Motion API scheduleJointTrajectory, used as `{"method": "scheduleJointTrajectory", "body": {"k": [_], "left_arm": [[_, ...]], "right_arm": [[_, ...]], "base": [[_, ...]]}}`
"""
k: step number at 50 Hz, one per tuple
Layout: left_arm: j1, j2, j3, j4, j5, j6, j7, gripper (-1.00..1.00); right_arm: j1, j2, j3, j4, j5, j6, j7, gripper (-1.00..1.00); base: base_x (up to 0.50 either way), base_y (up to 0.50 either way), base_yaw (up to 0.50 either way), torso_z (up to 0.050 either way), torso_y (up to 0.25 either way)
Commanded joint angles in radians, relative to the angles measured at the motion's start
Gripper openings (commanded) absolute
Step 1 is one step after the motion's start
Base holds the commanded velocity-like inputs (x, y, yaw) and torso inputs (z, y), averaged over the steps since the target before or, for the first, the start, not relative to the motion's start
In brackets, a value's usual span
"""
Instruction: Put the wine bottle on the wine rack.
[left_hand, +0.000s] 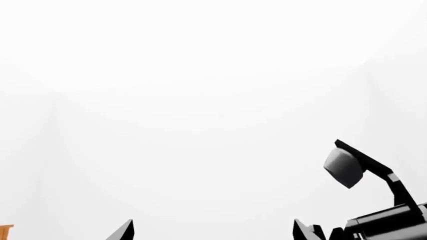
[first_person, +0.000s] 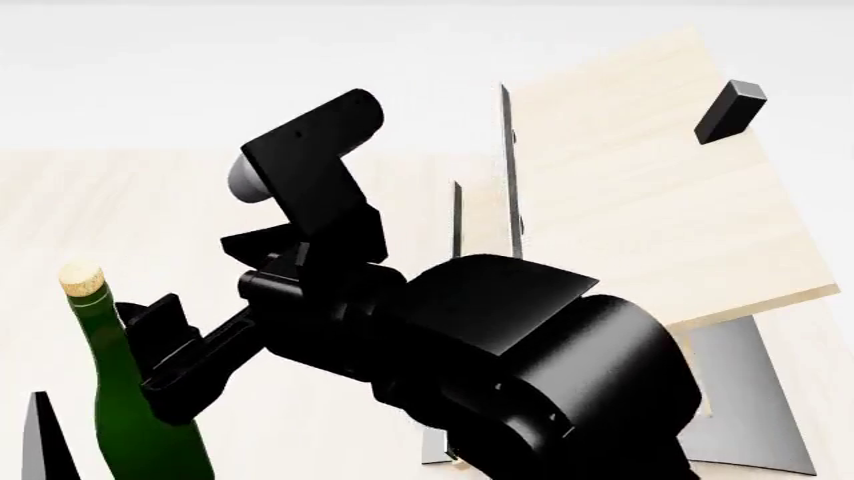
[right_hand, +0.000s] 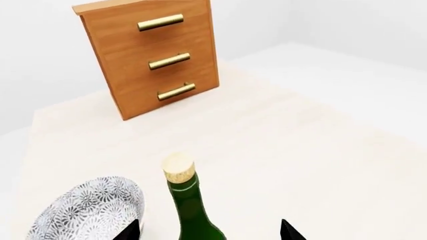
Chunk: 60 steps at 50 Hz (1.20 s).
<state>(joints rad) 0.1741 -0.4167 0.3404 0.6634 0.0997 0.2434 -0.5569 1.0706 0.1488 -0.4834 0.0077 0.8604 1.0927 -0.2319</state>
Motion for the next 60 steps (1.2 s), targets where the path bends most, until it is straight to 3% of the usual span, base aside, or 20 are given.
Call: {"method": "scheduleJointTrajectory", "body": {"k": [1,25,47,53,60], "left_arm": [[-0.002,0.000,0.005,0.001,0.001,-0.003,0.000,1.00],[-0.005,-0.003,0.008,-0.008,-0.005,0.004,-0.005,1.00],[-0.006,-0.009,0.006,-0.010,-0.012,0.007,-0.011,1.00],[-0.008,-0.010,0.006,-0.014,-0.016,0.009,-0.012,1.00],[-0.010,-0.012,0.005,-0.016,-0.018,0.008,-0.013,1.00]], "right_arm": [[0.001,-0.027,-0.034,0.069,-0.029,-0.053,-0.019,1.00],[0.008,-0.119,-0.092,0.276,-0.069,-0.204,-0.054,1.00],[0.082,-0.143,-0.275,0.479,0.119,-0.434,-0.031,1.00],[0.132,-0.147,-0.402,0.595,0.207,-0.560,-0.033,1.00],[0.251,-0.148,-0.785,0.736,0.532,-0.803,-0.001,1.00]], "base": [[0.00,0.00,0.00,0.000,0.000],[0.00,0.00,0.00,0.000,0.000],[0.00,0.00,0.00,0.000,0.000],[0.00,0.00,0.00,0.000,0.000],[0.00,0.00,0.00,0.000,0.000]]}}
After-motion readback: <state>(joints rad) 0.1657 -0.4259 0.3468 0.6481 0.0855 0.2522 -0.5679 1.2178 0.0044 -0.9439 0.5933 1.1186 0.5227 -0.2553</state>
